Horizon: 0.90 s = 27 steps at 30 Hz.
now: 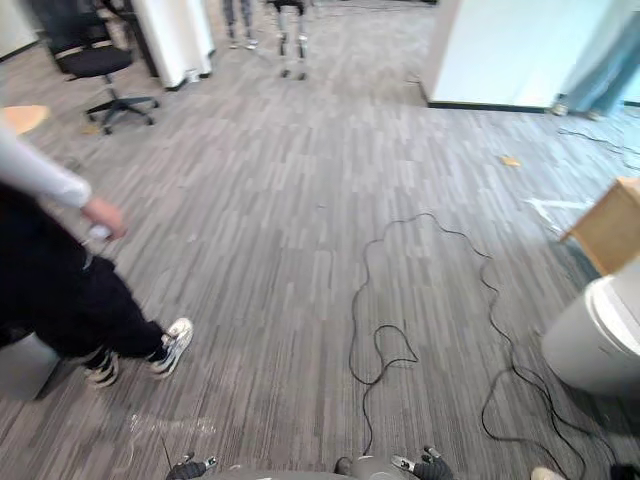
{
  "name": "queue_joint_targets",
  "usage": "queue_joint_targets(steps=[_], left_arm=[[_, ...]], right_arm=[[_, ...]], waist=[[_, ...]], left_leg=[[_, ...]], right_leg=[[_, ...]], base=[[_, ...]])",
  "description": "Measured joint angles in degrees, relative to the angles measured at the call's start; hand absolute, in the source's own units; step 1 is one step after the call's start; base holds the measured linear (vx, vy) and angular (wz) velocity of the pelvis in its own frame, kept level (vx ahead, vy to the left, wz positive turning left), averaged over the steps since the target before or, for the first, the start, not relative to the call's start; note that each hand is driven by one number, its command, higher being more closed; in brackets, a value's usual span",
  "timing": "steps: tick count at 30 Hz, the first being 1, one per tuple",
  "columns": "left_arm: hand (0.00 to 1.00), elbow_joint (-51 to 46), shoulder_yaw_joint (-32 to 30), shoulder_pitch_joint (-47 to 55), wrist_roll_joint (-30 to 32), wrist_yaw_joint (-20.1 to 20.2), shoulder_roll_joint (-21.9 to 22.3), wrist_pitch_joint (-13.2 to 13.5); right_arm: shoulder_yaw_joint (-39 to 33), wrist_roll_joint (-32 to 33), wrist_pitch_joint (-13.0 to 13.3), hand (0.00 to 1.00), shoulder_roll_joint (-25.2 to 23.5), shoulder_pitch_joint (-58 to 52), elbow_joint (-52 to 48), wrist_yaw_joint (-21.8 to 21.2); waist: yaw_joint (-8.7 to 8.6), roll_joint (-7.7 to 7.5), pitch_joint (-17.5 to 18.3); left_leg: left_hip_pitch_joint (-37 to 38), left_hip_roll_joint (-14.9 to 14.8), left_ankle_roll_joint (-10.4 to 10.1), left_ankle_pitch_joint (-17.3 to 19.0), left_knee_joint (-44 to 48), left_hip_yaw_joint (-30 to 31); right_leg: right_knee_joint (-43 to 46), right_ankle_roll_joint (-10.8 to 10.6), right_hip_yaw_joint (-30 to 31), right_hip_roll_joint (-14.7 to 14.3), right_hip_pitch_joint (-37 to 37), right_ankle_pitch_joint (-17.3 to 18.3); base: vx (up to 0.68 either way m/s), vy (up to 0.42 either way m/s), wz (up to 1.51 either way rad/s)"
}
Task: Organize washtable
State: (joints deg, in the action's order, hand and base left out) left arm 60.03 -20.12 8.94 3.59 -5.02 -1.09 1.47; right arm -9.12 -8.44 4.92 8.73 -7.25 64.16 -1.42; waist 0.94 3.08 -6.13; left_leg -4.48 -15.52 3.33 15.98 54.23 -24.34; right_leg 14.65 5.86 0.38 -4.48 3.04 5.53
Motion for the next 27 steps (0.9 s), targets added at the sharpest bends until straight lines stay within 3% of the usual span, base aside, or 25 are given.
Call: queue_joint_targets(steps=[2,3,4,5,7,11,13,20,22,23,24,25,27], left_arm=[[0.00,0.04,-0.19,0.40,0.00,-0.03,0.02,-0.01],[0.00,-0.02,-0.05,0.71,-0.02,-0.03,0.01,0.12],[0.00,-0.02,0.18,0.88,-0.05,-0.03,0.78,0.20],[0.00,0.21,0.35,0.91,-0.13,-0.03,1.10,0.27],[0.00,-0.12,0.42,1.19,-0.14,-0.11,-0.28,0.38],[0.00,-0.30,1.25,1.20,-0.15,-0.16,-0.37,0.74],[0.00,-0.19,2.85,1.63,-0.17,-0.11,-0.80,0.99],[0.00,0.29,4.87,-0.65,-0.29,-0.01,-1.27,1.55],[0.00,0.72,4.63,-0.95,-0.55,-0.01,-1.22,1.53],[0.00,0.90,3.96,-1.18,-0.68,0.09,-2.11,1.59],[0.00,0.92,3.81,-1.48,-0.65,-0.07,-4.05,1.85],[0.00,0.82,3.76,-1.79,-0.69,-0.45,-3.74,1.49],[0.00,1.42,4.78,-0.49,-0.70,-0.40,-3.10,1.14]], right_arm=[[-0.46,-0.01,-0.11,0.00,-0.62,0.59,0.24,0.01],[-1.13,-0.03,0.00,0.00,-0.83,0.61,0.15,-0.04],[-1.83,0.01,0.16,0.00,-0.12,0.56,-0.09,-0.07],[-1.78,0.04,0.05,0.00,0.26,0.80,0.24,-0.01],[-1.66,1.20,0.35,0.00,-0.97,0.48,-0.32,-0.04],[-2.14,1.12,0.19,0.00,-1.25,0.23,0.08,0.02],[-2.18,1.07,-0.06,0.00,-1.16,0.77,0.13,-0.03],[-5.62,1.09,-0.69,0.00,-1.51,-0.19,0.32,-0.12],[-5.40,1.10,-1.17,0.00,-1.47,-0.52,0.35,-0.12],[-5.30,1.09,-1.37,0.00,-2.41,-0.07,0.39,-0.13],[-5.00,1.09,-1.52,0.00,-4.25,0.91,1.54,-0.19],[-4.99,0.68,-1.45,0.00,-2.02,1.13,1.97,-1.05],[-2.88,0.83,-1.30,0.00,-1.55,1.20,1.31,-1.12]], waist=[[0.08,-0.37,-0.43],[-0.07,-0.46,-0.71],[0.06,1.42,-0.92],[0.28,1.79,-1.08],[-0.25,-0.57,-0.97],[-0.05,-0.80,-0.61],[0.12,-1.01,-0.49],[-0.17,0.21,1.05],[0.11,0.02,2.06],[0.39,-3.34,1.93],[0.25,-5.80,2.48],[0.42,-4.35,2.69],[0.70,-4.09,2.80]], left_leg=[[-2.94,1.88,-2.39,3.58,-5.17,5.05],[-3.83,2.92,-3.61,3.73,-12.15,7.76],[-3.63,3.82,-6.57,1.64,-23.16,11.36],[-3.53,4.72,-5.17,3.05,-23.81,10.41],[-1.10,9.04,-6.34,2.50,-29.50,6.59],[-0.54,11.58,-4.73,2.73,-33.06,1.62],[0.56,12.71,-1.78,1.51,-34.54,-1.12],[2.48,16.66,-1.11,1.02,-35.94,2.05],[1.77,17.31,-3.31,-0.25,-34.12,2.15],[-0.95,18.91,-7.55,-2.62,-29.50,3.61],[-3.93,18.45,0.58,1.08,-29.37,6.85],[-1.64,15.88,0.19,-2.13,-37.46,10.36],[0.65,15.98,-1.87,-4.15,-40.68,9.56]], right_leg=[[0.10,-1.25,3.72,1.12,-0.03,-0.53],[0.42,-3.58,6.30,2.12,0.22,-0.34],[1.37,-5.94,8.67,1.26,1.33,0.49],[2.29,-7.12,10.60,1.22,1.93,1.18],[0.02,-9.23,14.87,3.59,2.44,-0.24],[-4.85,-10.59,18.62,4.73,2.49,-3.09],[-4.82,-10.55,17.78,5.53,3.42,-3.71],[-7.24,-11.00,11.43,8.98,1.71,-5.66],[-9.33,-10.25,9.83,10.98,0.81,-8.43],[-10.20,-10.40,9.78,15.01,0.38,-8.80],[-11.39,-11.42,9.89,17.94,0.14,-8.49],[-11.88,-13.64,8.19,16.97,0.02,-9.34],[-12.05,-13.78,7.31,16.08,-1.00,-9.50]], base=[[0.10,0.342,-1.35],[0.05,0.460,-1.12],[0.00,0.420,-1.17],[0.01,0.417,-0.96],[0.05,0.310,-0.61],[0.06,0.257,-0.57],[0.14,0.231,-0.66],[0.12,0.157,-0.12],[0.08,0.111,0.08],[0.03,0.055,0.28],[0.04,0.016,0.26],[0.03,0.038,0.01],[0.04,0.105,-0.16]])
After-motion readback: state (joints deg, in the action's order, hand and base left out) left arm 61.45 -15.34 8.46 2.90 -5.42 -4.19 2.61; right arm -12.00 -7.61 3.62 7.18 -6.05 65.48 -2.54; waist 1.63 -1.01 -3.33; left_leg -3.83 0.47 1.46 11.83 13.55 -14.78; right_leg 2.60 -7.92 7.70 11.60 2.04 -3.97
